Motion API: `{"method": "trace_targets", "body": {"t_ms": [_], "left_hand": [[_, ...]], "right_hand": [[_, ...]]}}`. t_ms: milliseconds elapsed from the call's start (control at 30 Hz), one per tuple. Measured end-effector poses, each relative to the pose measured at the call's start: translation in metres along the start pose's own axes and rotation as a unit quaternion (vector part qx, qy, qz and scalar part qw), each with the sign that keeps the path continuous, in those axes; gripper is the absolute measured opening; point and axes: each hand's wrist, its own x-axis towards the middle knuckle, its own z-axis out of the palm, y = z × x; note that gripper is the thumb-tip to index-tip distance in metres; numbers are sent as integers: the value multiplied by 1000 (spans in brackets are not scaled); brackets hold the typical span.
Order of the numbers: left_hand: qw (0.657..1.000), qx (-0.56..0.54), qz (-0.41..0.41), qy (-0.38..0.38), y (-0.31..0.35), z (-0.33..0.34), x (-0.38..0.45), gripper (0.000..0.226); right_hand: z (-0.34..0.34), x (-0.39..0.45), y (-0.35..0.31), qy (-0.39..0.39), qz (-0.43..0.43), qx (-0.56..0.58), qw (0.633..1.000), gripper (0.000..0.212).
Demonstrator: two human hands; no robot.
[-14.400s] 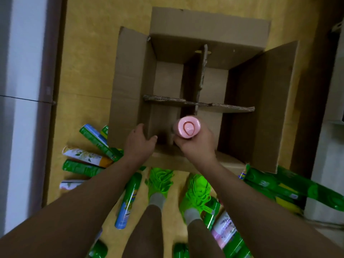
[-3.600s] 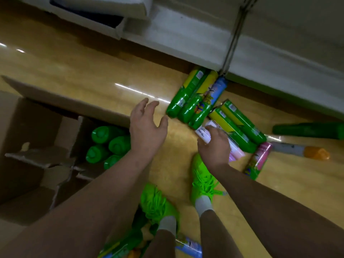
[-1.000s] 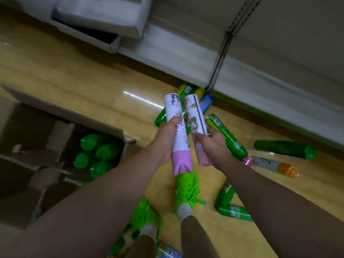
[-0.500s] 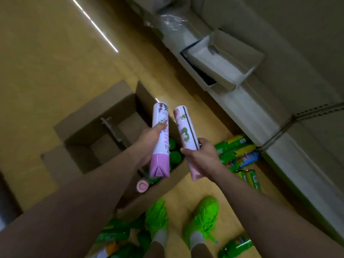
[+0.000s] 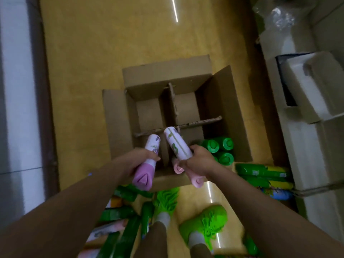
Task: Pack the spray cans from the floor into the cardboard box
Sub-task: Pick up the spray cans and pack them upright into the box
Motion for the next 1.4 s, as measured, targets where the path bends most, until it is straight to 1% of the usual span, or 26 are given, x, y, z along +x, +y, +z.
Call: {"method": "trace_targets", "body": {"t_ms": [67,133,233,300,333,367,400,433,467,533,567,633,667,700,733,800,833,900,967,1033,1067,1100,1133,1200,1300,1400], "left_hand": [[1000,11,-22,-18,-20,-9,14,9],[998,31,-36,-27,-37,-11,31,9],[996,89,-23,-7,-61,-6,59,15],[991,131,-12,5,-74,-1,76,29],[986,166,2,12,-79,1,85,39],[974,223,17,28,-85,2,100,53],[953,298,35,45,-92,2,118,62],[928,364,54,56,-97,2,133,62],[916,388,70,68,-98,2,142,55],[907,397,111,80,-90,4,141,37],[903,407,119,72,-85,4,139,33],[908,395,130,54,-74,4,142,20],[912,388,128,36,-72,2,144,18],[922,372,111,4,-73,1,149,23],[931,350,99,-27,-74,-1,153,33],[946,308,91,-51,-78,-2,158,56],[949,298,94,-45,-81,-2,160,62],[954,277,114,-9,-89,2,163,62],[953,255,160,37,-99,8,159,48],[940,248,221,74,-110,12,151,30],[932,256,242,85,-115,13,148,30],[926,263,257,91,-119,14,148,35],[924,267,257,94,-121,13,147,39],[929,247,255,109,-122,11,148,38],[934,234,245,113,-123,10,151,40],[939,194,248,138,-134,14,145,56]], "right_hand": [[18,14,-8,-25,7,-61,998,56],[36,31,-13,-32,8,-99,995,60],[61,53,-15,-27,-31,-212,976,53],[78,65,-17,-46,-79,-289,953,43],[87,71,-16,-55,-100,-315,942,40],[97,78,-15,-58,-116,-338,932,37],[108,85,-13,-59,-132,-362,921,37],[119,91,-10,-59,-148,-385,909,39],[128,96,-6,-59,-163,-402,899,41],[143,104,3,-59,-177,-425,886,41],[148,109,9,-56,-183,-431,882,41],[157,116,18,-51,-189,-444,874,44],[160,120,22,-49,-191,-445,873,47],[163,123,25,-52,-189,-443,875,50],[165,125,27,-57,-187,-437,878,54],[168,127,30,-60,-190,-424,884,60],[167,126,32,-59,-193,-419,885,63],[163,121,35,-60,-199,-408,889,68],[155,113,36,-49,-209,-408,887,71],[147,104,35,-26,-218,-407,887,70],[145,100,34,-15,-220,-405,888,70],[143,97,33,-6,-221,-405,887,68],[142,95,34,-1,-222,-408,886,67],[140,95,35,-3,-229,-412,882,64],[137,99,40,-5,-233,-395,889,61],[132,92,44,25,-272,-370,888,62]]}}
